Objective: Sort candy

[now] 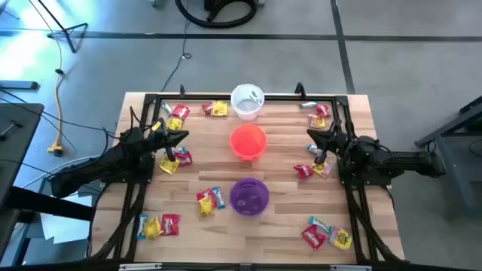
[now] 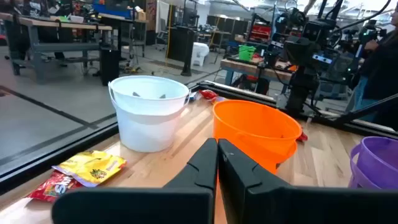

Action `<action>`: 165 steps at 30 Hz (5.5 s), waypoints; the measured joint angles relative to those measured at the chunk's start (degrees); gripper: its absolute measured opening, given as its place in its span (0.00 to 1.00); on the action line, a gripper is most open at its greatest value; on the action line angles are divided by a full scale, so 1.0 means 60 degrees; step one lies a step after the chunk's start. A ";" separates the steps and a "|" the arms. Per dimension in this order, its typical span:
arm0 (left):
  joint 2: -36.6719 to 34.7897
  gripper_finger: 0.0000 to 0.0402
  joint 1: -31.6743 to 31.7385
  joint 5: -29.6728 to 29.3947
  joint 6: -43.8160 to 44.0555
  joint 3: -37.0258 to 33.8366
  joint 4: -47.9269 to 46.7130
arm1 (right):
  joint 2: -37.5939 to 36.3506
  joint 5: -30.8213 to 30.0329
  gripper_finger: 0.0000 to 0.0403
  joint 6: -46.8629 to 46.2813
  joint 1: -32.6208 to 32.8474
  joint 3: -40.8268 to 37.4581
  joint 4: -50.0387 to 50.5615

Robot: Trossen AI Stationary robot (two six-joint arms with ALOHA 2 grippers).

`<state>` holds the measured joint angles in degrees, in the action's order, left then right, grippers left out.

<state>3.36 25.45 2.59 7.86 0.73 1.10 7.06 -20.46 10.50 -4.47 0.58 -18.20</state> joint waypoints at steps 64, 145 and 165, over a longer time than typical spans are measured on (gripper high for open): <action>0.0004 0.00 0.0000 -0.0003 0.0000 -0.0001 0.0083 | 0.0002 -0.0013 0.00 -0.0323 0.0000 -0.0004 -0.1091; 0.0004 0.00 0.0000 -0.2283 0.3662 0.0000 0.1279 | 1.5968 0.0315 0.31 -0.5815 -0.9129 1.0422 1.0311; 0.0004 0.00 0.0002 -0.2280 0.3657 0.0000 0.1279 | 1.7987 0.0666 0.02 -0.3254 -0.9618 1.3244 1.2971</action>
<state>3.38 25.46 -11.09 29.80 0.73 8.78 114.98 -16.46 -9.02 -62.18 80.05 59.63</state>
